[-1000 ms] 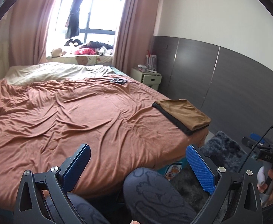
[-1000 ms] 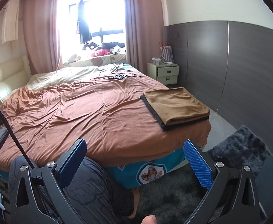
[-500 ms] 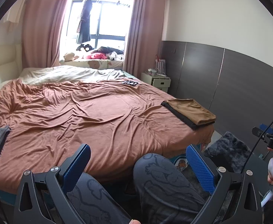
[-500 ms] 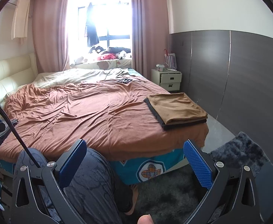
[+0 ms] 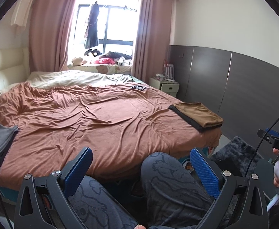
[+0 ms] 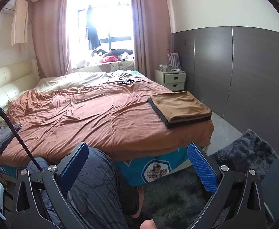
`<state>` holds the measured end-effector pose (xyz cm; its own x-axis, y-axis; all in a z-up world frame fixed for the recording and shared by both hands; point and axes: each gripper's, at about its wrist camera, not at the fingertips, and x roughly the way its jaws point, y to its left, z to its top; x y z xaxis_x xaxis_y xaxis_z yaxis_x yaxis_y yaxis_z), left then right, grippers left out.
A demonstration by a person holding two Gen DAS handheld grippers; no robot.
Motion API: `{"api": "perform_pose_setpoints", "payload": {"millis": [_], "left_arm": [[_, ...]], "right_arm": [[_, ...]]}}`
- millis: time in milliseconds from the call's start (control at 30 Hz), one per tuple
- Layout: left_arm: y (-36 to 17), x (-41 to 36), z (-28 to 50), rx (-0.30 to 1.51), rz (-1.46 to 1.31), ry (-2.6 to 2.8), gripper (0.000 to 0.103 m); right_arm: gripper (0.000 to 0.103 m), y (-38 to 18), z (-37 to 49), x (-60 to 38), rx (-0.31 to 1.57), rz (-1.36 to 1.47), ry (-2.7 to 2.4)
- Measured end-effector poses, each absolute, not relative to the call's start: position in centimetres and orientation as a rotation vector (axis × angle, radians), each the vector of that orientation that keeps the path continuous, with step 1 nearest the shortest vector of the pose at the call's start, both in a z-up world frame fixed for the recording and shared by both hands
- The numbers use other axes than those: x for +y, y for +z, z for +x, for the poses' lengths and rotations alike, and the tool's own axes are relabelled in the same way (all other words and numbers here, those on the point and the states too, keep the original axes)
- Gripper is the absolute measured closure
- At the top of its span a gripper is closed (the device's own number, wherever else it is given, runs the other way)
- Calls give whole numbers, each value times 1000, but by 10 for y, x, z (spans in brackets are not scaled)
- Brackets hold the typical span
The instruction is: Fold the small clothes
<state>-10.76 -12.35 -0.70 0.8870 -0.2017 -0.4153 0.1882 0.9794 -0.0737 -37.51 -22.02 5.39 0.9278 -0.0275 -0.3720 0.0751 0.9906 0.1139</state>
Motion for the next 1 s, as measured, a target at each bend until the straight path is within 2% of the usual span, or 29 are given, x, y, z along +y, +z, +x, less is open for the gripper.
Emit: {"api": "perform_pose_setpoints", "payload": {"millis": [1000], "left_arm": [[-10,-122,-116,429,-47,-189,0]], "right_arm": [[0,51,-379,-209,405,149,-42]]}}
